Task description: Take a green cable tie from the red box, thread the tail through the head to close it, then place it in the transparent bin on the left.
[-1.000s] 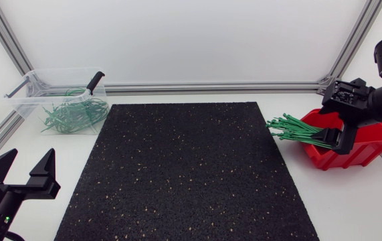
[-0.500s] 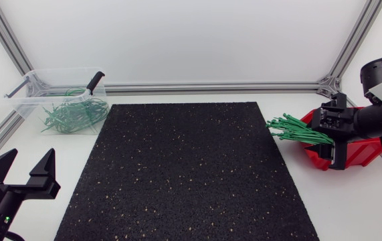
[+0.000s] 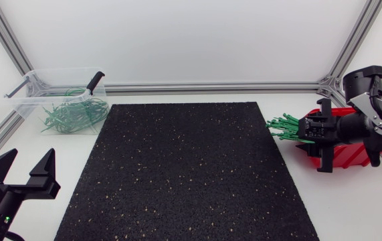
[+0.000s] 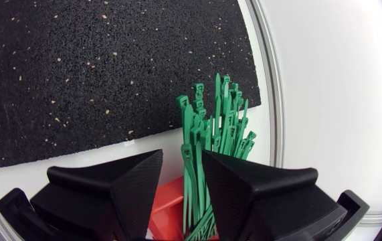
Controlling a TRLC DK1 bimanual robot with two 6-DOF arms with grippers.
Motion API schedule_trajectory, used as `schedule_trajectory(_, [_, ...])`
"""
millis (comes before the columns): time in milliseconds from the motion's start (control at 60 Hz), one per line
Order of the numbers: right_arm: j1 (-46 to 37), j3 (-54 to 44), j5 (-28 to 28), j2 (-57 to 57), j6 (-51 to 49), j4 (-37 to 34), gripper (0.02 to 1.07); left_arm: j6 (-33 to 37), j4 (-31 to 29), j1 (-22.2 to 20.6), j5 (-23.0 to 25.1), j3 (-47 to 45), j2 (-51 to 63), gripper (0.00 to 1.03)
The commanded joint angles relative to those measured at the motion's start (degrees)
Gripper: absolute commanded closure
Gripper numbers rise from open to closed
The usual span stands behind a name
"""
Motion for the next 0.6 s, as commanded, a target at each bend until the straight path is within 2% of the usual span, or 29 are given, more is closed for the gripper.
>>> schedule_trajectory(0, [0.62, -1.27, 0.52, 1.52, -1.45, 1.43, 0.65, -0.61, -0.93, 0.49, 0.23, -2.24, -0.32, 0.04])
schedule_trajectory(100, [0.62, -0.92, 0.96, 2.48, -1.45, 1.96, 0.66, -0.61, -0.84, 0.49, 0.23, -2.24, -0.32, 0.04])
schedule_trajectory(233, [0.71, -1.09, 0.96, 2.92, -1.45, 2.93, 0.77, -0.61, -0.84, 0.40, 0.23, -2.24, -0.32, 0.04])
schedule_trajectory(500, [0.79, -1.36, 0.96, 2.66, -1.63, 3.10, 0.83, -0.61, -0.84, 0.31, 0.23, -2.24, -0.32, 0.04])
schedule_trajectory(583, [0.79, -1.27, 0.96, 2.75, -1.89, 2.22, 0.90, -0.70, -0.84, 0.31, 0.23, -2.24, -0.32, 0.04])
